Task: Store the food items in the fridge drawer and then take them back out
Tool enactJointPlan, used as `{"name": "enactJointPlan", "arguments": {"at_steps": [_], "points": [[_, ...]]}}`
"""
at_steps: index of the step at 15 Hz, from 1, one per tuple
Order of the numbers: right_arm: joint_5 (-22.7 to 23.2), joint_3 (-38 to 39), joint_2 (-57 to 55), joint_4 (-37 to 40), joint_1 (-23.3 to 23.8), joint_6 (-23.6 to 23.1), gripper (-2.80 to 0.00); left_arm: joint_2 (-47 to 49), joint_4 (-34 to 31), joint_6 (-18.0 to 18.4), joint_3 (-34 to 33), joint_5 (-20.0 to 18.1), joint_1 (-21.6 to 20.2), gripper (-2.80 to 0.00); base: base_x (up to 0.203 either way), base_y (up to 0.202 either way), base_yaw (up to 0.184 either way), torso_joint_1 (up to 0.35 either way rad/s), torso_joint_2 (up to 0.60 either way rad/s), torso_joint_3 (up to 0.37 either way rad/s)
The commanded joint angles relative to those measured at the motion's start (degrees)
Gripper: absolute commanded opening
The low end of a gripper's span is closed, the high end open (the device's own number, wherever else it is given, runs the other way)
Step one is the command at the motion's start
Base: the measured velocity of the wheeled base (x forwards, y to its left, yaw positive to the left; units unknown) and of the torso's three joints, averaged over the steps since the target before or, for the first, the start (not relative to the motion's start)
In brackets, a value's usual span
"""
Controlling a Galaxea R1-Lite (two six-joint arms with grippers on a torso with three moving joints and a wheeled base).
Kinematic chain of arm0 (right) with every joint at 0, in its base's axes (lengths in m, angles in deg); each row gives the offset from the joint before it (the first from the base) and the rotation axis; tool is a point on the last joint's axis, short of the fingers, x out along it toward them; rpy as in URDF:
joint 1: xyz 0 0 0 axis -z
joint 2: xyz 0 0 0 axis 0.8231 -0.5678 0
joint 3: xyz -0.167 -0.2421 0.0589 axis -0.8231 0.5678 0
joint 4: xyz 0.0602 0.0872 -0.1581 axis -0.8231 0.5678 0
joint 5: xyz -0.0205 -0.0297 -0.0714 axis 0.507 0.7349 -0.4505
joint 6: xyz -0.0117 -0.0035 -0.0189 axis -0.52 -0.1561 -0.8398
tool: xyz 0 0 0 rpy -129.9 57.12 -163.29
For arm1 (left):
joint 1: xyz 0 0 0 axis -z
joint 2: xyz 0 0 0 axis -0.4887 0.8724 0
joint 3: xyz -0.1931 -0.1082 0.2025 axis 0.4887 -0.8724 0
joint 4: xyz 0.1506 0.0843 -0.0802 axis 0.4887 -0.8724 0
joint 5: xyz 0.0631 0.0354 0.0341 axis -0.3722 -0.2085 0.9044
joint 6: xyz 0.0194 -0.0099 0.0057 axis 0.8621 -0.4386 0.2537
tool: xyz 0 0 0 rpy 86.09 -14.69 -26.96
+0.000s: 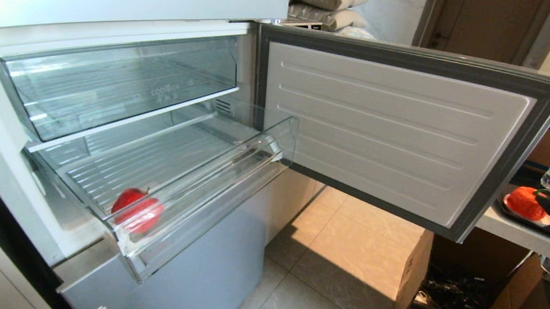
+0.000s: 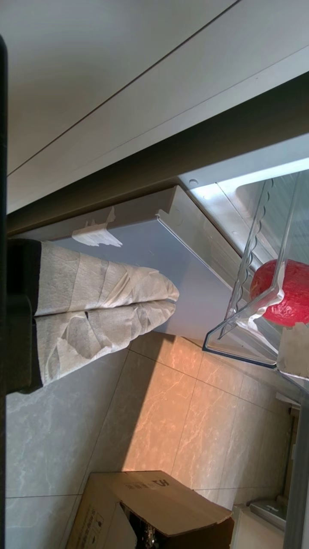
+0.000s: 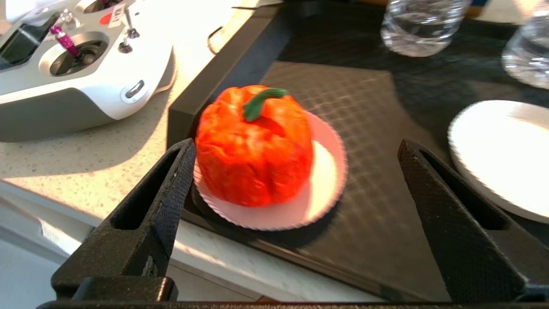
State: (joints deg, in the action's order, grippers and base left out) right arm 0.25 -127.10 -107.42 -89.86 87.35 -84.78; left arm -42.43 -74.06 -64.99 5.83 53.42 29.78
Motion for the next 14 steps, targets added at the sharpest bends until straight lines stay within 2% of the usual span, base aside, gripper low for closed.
{"name": "enactJointPlan", "arguments": {"at_steps": [1,7,14], "points": [[0.0,-1.5,-2.0,-0.3,-1.2,-0.1,0.00,0.0,0.0,0.0,0.0,0.0,0.0,-2.80,0.000,0.000,0.000,0.000,0.00,0.000],[-1.2,-5.8,-5.4,-0.3,-2.4,-0.3,0.00,0.0,0.0,0.0,0.0,0.0,0.0,-2.80,0.000,0.000,0.000,0.000,0.00,0.000],[-1.7,-7.2,-7.7,-0.2,-3.9,-0.3,0.00,0.0,0.0,0.0,0.0,0.0,0.0,-2.80,0.000,0.000,0.000,0.000,0.00,0.000]]}}
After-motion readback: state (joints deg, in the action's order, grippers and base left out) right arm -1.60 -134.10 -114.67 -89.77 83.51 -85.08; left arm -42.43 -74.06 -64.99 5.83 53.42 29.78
